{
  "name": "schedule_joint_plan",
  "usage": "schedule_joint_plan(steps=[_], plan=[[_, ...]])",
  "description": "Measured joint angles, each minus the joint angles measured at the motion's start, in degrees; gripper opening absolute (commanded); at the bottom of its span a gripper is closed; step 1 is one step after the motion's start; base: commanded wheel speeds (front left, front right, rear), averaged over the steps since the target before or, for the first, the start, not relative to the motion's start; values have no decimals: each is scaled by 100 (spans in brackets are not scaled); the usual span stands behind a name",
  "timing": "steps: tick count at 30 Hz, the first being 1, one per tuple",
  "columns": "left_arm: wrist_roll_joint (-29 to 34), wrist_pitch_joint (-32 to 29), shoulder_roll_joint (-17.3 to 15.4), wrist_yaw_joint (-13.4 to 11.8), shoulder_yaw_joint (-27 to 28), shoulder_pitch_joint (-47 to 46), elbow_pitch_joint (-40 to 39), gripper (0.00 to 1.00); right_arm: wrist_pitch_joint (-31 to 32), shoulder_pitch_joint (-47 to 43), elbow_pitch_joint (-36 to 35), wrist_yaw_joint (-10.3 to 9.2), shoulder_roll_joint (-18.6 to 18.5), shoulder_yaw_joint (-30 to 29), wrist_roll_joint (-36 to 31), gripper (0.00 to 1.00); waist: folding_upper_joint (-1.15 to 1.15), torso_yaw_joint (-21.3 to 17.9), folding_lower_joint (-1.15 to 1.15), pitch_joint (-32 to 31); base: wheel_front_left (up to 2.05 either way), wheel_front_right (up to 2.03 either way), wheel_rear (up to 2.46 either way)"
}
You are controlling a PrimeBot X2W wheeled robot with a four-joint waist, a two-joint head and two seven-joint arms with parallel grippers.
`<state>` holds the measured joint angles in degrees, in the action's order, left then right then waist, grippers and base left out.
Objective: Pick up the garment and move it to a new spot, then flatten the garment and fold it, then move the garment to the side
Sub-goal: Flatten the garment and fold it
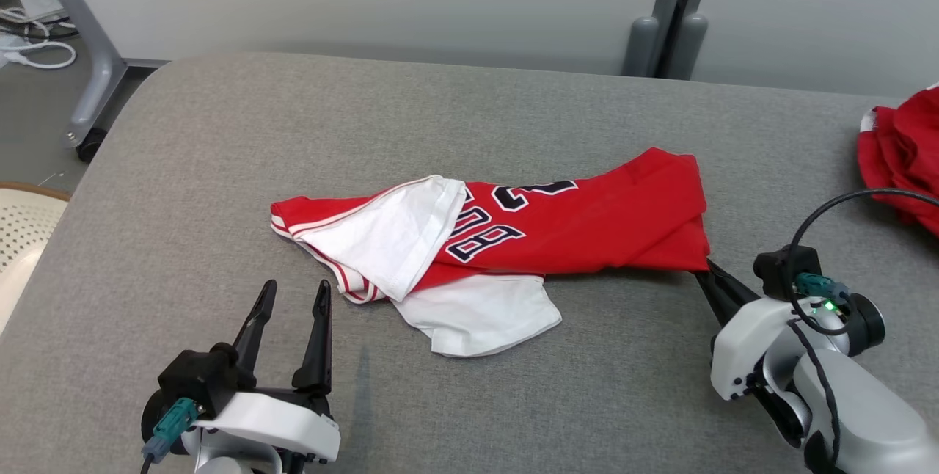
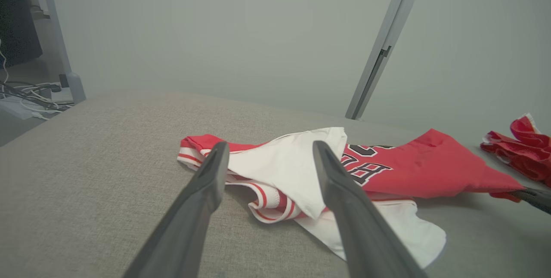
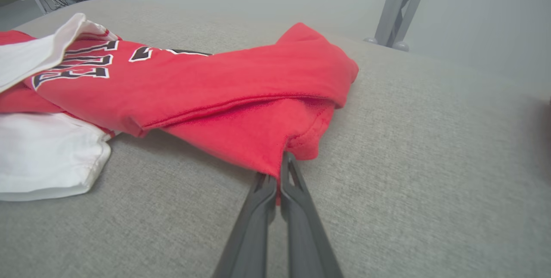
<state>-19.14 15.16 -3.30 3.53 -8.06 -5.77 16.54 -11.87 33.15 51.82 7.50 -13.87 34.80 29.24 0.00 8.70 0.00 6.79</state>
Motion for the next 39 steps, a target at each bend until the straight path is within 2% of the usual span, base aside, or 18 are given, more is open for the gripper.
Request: schedule_joint_plan(steps=[7, 12, 19, 20, 21, 22, 23, 24, 30, 34, 39], plan=[[23, 0, -10, -1, 25, 76, -25, 100, 256, -353, -577, 0, -474, 47, 65, 0, 0, -380, 0, -75, 0, 0, 0], [30, 0, -25, -2, 35, 91, -36, 100, 430, -832, -1036, 0, -758, -331, 30, 0, 0, -620, 0, -116, 0, 0, 0], [29, 0, -82, -5, 46, 112, -41, 100, 840, -1464, -1777, 0, -731, -1029, -275, 0, 0, -933, 0, -133, 0, 0, 0], [27, 0, -81, -5, 42, 112, -44, 100, 886, -1539, -1869, 0, -702, -1146, -325, 21, 0, -972, 0, -133, 0, 0, 0], [27, 0, -81, -7, 37, 112, -48, 100, 914, -1612, -1953, 0, -664, -1335, -397, 67, 0, -1011, 0, -132, 0, 0, 0], [27, 0, -85, -7, 34, 112, -53, 100, 943, -1664, -2014, 0, -631, -1529, -482, 100, 0, -1046, 0, -132, 0, 0, 0], [27, 0, -85, -7, 34, 112, -53, 100, 943, -1664, -2014, 0, -631, -1529, -482, 100, 0, -1046, 0, -132, 0, 0, 0], [26, 0, -98, -5, 27, 108, -51, 100, 998, -1811, -2192, 0, -554, -1870, -614, 100, 0, -1101, 0, -133, 0, 0, 0], [-2, -3, -124, -5, -9, 93, -41, 100, 1239, -2225, -2897, 0, -221, -2618, -942, 100, 0, -1150, 0, -141, 0, 0, 0], [-7, -46, -168, -5, -18, 89, -71, 100, 1184, -2412, -3519, -1, 44, -3165, -1015, 100, 0, -1133, 0, -147, 0, 0, 0], [-7, -101, -178, 0, -91, 87, -104, 100, 1217, -2574, -3987, -1, 425, -3310, -1000, 100, 0, -1106, 0, -148, 0, 0, 0]])
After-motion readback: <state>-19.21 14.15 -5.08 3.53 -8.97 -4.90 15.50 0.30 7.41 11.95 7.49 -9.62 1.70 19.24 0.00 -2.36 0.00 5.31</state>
